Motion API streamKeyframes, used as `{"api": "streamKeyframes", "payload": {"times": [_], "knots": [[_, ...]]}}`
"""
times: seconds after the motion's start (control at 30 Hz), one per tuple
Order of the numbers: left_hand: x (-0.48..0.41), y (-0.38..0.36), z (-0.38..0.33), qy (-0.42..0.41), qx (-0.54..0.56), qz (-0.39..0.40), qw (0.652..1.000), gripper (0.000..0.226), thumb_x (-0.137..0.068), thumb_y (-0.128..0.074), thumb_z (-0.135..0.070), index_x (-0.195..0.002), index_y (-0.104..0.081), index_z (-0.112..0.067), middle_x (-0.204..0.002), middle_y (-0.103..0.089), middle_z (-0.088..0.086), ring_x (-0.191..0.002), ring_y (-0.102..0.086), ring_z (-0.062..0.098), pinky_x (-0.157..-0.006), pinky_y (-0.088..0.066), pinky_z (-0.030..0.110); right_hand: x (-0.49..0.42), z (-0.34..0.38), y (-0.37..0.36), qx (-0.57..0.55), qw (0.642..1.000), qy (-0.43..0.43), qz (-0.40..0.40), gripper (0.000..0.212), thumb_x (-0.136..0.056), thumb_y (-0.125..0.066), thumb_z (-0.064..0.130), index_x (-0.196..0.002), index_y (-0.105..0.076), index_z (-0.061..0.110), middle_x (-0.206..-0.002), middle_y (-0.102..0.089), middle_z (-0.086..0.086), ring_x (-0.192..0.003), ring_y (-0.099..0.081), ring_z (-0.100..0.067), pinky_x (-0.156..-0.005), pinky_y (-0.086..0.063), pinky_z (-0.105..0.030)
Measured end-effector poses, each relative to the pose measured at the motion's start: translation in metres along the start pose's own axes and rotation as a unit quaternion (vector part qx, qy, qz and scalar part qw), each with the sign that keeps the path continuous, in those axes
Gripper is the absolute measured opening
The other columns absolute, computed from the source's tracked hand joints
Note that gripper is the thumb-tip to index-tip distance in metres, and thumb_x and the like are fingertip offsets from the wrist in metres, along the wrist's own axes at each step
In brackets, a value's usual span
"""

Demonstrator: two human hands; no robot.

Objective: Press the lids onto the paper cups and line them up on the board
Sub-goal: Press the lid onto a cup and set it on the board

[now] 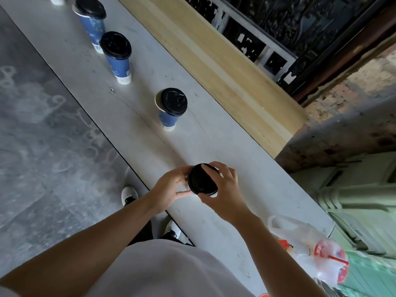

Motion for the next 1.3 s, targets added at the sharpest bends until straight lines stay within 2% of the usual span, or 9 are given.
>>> {"api": "streamKeyframes", "payload": {"times": [0.2, 0.27, 0.37, 0.47, 0.6, 0.77, 0.93, 1.1, 1.3], "knots": [[-0.002, -0.005, 0.004, -0.011, -0.005, -0.116, 0.993, 0.027, -0.102, -0.054, -0.03, -0.116, -0.072, -0.016, -0.124, -0.069, 0.008, -0.122, -0.062, 0.015, -0.088, -0.062, 0.035, 0.006, -0.012, 0.001, -0.163, 0.981, -0.075, -0.071, 0.056, -0.083, -0.08, 0.023, -0.135, -0.06, 0.03, -0.141, -0.05, 0.014, -0.126, -0.046, -0.007, -0.095, -0.044, -0.014], [-0.001, -0.006, 0.005, -0.019, -0.011, -0.129, 0.991, 0.027, -0.103, -0.052, -0.03, -0.114, -0.072, -0.015, -0.122, -0.069, 0.008, -0.12, -0.062, 0.015, -0.083, -0.062, 0.031, 0.01, -0.022, 0.001, -0.294, 0.932, -0.173, -0.122, 0.035, -0.093, -0.07, 0.025, -0.127, -0.064, 0.031, -0.129, -0.061, 0.011, -0.114, -0.06, -0.008, -0.088, -0.053, -0.017], [0.003, -0.011, 0.007, -0.032, -0.026, -0.138, 0.99, 0.029, -0.103, -0.053, -0.033, -0.114, -0.07, -0.012, -0.117, -0.068, 0.005, -0.12, -0.06, 0.013, -0.089, -0.06, 0.038, 0.014, -0.035, -0.009, -0.444, 0.837, -0.281, -0.154, 0.017, -0.1, -0.059, 0.016, -0.108, -0.074, 0.014, -0.105, -0.073, -0.006, -0.098, -0.07, -0.022, -0.084, -0.06, -0.034], [0.004, -0.015, 0.006, -0.043, -0.045, -0.148, 0.987, 0.031, -0.103, -0.053, -0.033, -0.115, -0.068, -0.009, -0.114, -0.066, 0.005, -0.117, -0.061, 0.016, -0.089, -0.061, 0.039, 0.018, -0.035, -0.02, -0.478, 0.82, -0.284, -0.137, 0.022, -0.101, -0.055, 0.016, -0.1, -0.077, 0.012, -0.104, -0.074, -0.014, -0.1, -0.069, -0.025, -0.081, -0.062, -0.04], [0.003, -0.016, -0.001, -0.058, -0.062, -0.152, 0.985, 0.03, -0.104, -0.05, -0.032, -0.114, -0.069, -0.01, -0.115, -0.067, 0.007, -0.111, -0.063, 0.013, -0.076, -0.063, 0.031, 0.022, -0.034, -0.03, -0.509, 0.809, -0.269, -0.122, 0.024, -0.102, -0.057, 0.025, -0.114, -0.076, 0.016, -0.113, -0.074, -0.01, -0.113, -0.068, -0.023, -0.091, -0.06, -0.047], [0.001, -0.017, -0.008, -0.093, -0.124, -0.15, 0.976, 0.024, -0.106, -0.046, -0.027, -0.099, -0.067, -0.017, -0.102, -0.065, 0.002, -0.1, -0.062, 0.011, -0.069, -0.063, 0.028, 0.02, -0.033, -0.035, -0.566, 0.756, -0.305, -0.119, 0.026, -0.105, -0.052, 0.029, -0.113, -0.074, 0.02, -0.113, -0.075, -0.004, -0.113, -0.068, -0.022, -0.085, -0.061, -0.042], [-0.003, -0.015, -0.005, -0.106, -0.185, -0.147, 0.966, 0.028, -0.105, -0.044, -0.034, -0.092, -0.066, -0.022, -0.098, -0.066, 0.005, -0.106, -0.064, 0.02, -0.08, -0.063, 0.048, 0.016, -0.028, -0.037, -0.511, 0.792, -0.307, -0.136, 0.031, -0.107, -0.043, 0.031, -0.112, -0.07, 0.015, -0.113, -0.068, -0.007, -0.11, -0.065, -0.019, -0.077, -0.064, -0.045], [-0.003, -0.016, -0.009, -0.104, -0.231, -0.146, 0.956, 0.031, -0.1, -0.04, -0.042, -0.095, -0.064, -0.024, -0.097, -0.066, 0.002, -0.108, -0.064, 0.026, -0.086, -0.061, 0.054, 0.012, -0.025, -0.032, -0.509, 0.798, -0.295, -0.129, 0.026, -0.106, -0.042, 0.021, -0.112, -0.066, 0.013, -0.106, -0.067, -0.002, -0.102, -0.064, -0.014, -0.079, -0.063, -0.05], [-0.005, -0.015, -0.006, -0.104, -0.245, -0.161, 0.95, 0.03, -0.091, -0.038, -0.053, -0.086, -0.06, -0.034, -0.082, -0.063, -0.013, -0.1, -0.062, 0.028, -0.087, -0.057, 0.061, 0.01, -0.024, -0.04, -0.505, 0.796, -0.301, -0.144, 0.027, -0.106, -0.04, 0.024, -0.114, -0.065, 0.015, -0.109, -0.066, -0.004, -0.104, -0.063, -0.016, -0.077, -0.063, -0.053]]}}
Point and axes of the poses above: each hand's wrist, its own x-axis away from the middle knuckle, its own y-axis out of the back of the hand, z = x × y, the point moved 4 cm from there along -x, towards the middle knuckle
